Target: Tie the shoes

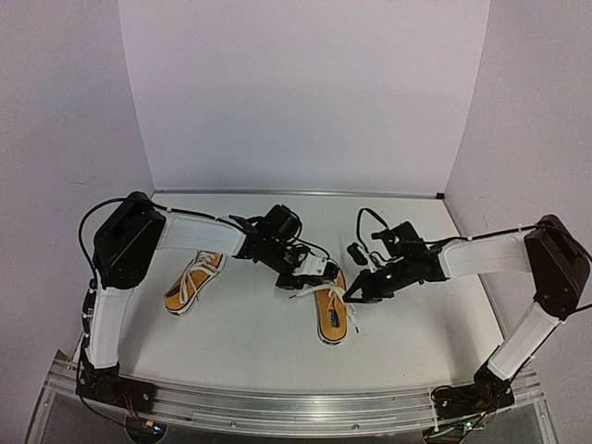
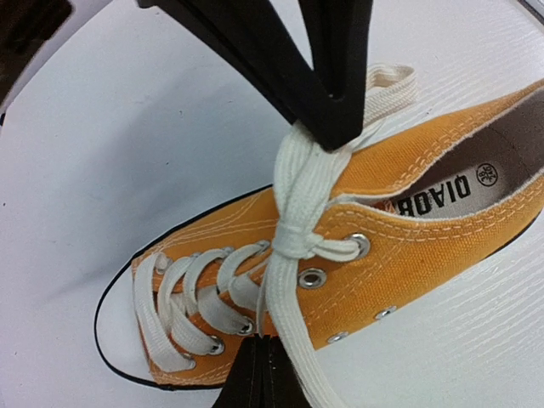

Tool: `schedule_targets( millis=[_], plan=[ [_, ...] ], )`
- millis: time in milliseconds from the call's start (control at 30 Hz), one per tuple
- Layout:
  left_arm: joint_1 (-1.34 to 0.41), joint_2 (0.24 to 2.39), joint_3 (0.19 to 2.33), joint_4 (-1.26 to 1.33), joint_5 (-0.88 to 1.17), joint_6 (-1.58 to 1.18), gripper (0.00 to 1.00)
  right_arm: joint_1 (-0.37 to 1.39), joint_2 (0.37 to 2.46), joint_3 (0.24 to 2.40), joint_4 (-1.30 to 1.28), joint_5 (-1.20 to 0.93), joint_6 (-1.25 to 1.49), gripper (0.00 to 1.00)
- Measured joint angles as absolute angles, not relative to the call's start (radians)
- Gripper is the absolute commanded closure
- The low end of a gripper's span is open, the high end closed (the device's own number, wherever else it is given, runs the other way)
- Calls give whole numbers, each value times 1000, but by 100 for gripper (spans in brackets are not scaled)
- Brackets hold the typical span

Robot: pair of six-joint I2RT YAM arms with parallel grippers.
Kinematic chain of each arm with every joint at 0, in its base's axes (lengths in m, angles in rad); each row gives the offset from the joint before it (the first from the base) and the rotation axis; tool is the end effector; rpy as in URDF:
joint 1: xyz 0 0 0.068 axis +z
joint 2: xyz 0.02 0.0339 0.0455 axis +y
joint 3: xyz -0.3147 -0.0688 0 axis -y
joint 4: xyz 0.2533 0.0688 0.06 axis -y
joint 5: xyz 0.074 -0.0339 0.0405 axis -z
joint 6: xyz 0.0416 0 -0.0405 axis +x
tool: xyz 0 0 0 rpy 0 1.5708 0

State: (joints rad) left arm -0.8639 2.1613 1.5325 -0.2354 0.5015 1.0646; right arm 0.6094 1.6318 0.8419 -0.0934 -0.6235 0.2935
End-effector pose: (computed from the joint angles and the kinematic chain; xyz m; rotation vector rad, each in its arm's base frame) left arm 0.3141 -0.3986 0.1904 2.0544 1.1555 -0.5113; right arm 0.2555 0.2079 0.2066 -0.6934 2.4783 1.1405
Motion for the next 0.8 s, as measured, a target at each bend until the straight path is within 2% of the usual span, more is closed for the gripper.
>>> schedule_targets(
  millis=[333,800],
  plan=[
    [-826,2093,1483,-119,492,992,100,609,1632,830,-80,-624,294,100],
    [-804,2092,1458,-102,465,968,100,609,1630,819,-70,-624,294,100]
  ],
)
